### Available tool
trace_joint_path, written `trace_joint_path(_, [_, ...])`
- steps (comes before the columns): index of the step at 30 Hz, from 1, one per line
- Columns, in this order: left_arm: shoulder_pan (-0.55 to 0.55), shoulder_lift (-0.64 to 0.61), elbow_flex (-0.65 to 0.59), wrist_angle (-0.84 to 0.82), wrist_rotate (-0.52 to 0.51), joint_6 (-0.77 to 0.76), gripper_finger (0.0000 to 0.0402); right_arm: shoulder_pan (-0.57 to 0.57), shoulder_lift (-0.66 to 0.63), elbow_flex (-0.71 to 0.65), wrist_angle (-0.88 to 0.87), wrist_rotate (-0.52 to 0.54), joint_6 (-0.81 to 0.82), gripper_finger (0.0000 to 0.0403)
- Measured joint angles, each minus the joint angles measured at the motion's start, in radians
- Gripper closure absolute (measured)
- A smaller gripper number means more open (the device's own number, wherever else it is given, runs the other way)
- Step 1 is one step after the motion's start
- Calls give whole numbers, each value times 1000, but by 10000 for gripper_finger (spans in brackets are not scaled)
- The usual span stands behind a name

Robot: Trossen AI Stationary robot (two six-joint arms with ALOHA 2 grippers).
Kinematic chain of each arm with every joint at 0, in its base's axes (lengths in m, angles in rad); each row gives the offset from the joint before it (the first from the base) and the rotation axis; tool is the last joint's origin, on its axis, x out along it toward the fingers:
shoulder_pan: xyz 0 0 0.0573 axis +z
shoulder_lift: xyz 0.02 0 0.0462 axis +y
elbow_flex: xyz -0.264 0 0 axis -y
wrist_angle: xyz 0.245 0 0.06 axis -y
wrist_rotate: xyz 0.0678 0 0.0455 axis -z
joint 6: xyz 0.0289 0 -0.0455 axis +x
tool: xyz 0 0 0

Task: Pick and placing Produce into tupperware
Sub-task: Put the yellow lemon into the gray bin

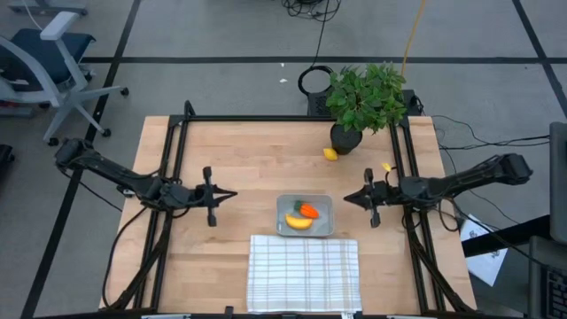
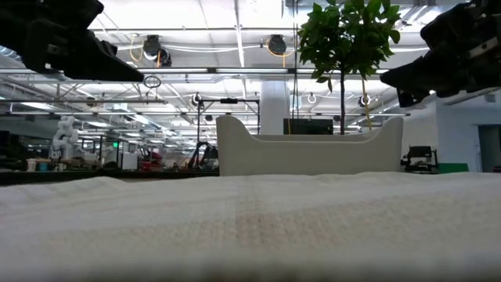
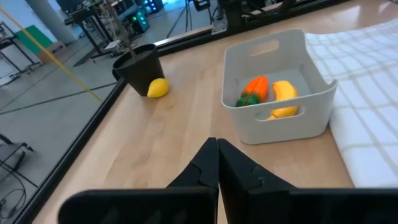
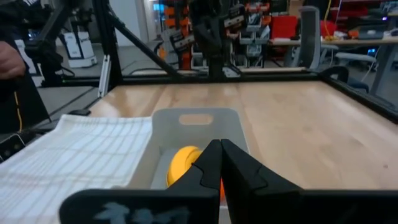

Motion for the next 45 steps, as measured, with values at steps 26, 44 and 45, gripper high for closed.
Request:
trace_joint_path(26, [-21,-262,-62,-243,-45,-62,401,41,-419,0,-340,-3,-48,403])
trace_joint_path(44, [-21,-420,-225,-135,-25,-71,401,41,-466,0,-410,23,-66,403])
trace_joint_path(45, [-21,-420,-228,-133,-25,-75,401,41,-466,0,-410,23,-72,403])
